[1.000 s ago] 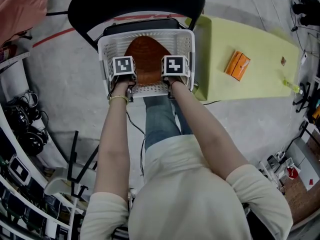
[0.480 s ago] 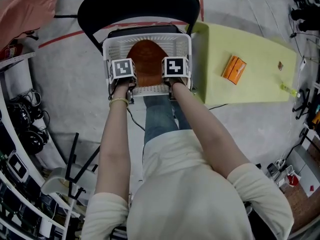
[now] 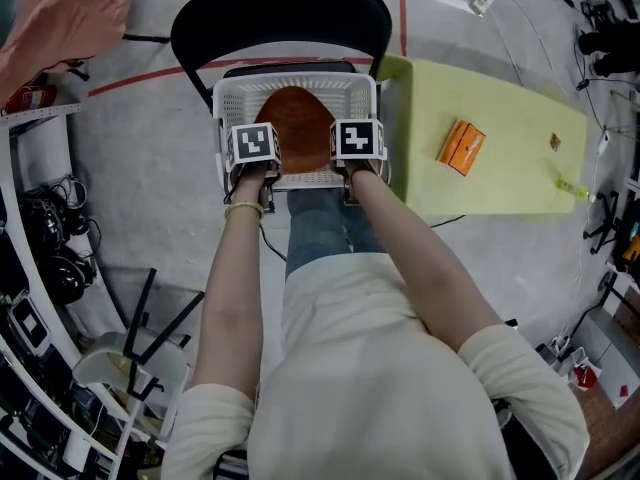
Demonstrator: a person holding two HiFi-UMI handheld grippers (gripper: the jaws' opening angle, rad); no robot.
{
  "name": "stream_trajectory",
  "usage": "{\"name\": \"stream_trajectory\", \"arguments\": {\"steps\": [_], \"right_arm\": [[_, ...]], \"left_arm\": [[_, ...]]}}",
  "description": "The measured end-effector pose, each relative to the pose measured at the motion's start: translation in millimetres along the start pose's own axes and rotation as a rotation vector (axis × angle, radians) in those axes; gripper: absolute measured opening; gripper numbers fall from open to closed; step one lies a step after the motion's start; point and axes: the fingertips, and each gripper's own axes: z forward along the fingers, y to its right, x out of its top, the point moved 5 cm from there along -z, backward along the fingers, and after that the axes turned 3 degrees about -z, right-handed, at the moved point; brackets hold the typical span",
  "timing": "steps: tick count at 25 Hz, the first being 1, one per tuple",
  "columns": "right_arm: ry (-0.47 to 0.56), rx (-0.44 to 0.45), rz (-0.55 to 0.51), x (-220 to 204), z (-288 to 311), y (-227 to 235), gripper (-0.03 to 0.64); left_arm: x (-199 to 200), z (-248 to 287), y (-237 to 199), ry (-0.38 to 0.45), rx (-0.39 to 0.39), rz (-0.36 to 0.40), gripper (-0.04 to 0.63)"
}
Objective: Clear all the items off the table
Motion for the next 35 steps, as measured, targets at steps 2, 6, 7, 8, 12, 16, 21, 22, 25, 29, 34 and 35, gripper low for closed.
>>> {"name": "stream_trajectory", "arguments": {"steps": [2, 6, 7, 8, 12, 16, 21, 22, 25, 29, 34, 35], "right_arm": [[0.013, 0.005, 0.003, -1.8, -7.6, 2.6, 0.044], [0.044, 0.030, -0.008, -5.8, -23.4, 3.9, 0.023], [0.054, 0.037, -0.013, -6.4, -27.4, 4.3, 0.017], [0.064, 0.045, -0.018, -7.2, -31.4, 4.6, 0.009], [0.103, 0.076, -0.034, -10.8, -46.8, 4.3, 0.000], [0.134, 0.091, -0.056, -12.6, -58.7, 5.8, 0.000], [0.162, 0.119, -0.075, -15.8, -72.2, 7.9, -0.002], [0.166, 0.127, -0.078, -16.7, -74.8, 8.1, -0.002], [0.176, 0.143, -0.086, -19.8, -81.5, 9.2, -0.002], [0.195, 0.163, -0.100, -26.5, -90.0, 12.1, -0.002], [0.233, 0.180, -0.123, -34.6, -104.0, 19.3, -0.002], [0.243, 0.185, -0.130, -36.1, -106.8, 21.2, -0.002]], "left_arm": [[-3.1, -7.8, 5.2, 0.023, -0.009, -0.004, 0.012], [-9.8, -21.4, 18.6, 0.065, -0.035, 0.001, 0.011], [-11.4, -24.5, 22.8, 0.076, -0.042, 0.000, 0.011], [-13.0, -28.2, 27.2, 0.088, -0.049, 0.000, 0.011], [-19.3, -41.3, 42.8, 0.134, -0.076, -0.001, 0.011], [-24.1, -50.5, 55.0, 0.167, -0.094, 0.000, 0.011], [-31.9, -61.4, 66.0, 0.187, -0.116, -0.007, 0.010], [-33.6, -63.6, 67.9, 0.189, -0.120, -0.011, 0.011], [-37.3, -71.1, 72.8, 0.209, -0.131, -0.026, 0.011], [-44.4, -80.5, 82.0, 0.234, -0.133, -0.020, 0.011], [-50.1, -90.2, 97.4, 0.276, -0.129, 0.002, 0.011], [-51.6, -91.8, 101.7, 0.284, -0.130, 0.005, 0.011]]}}
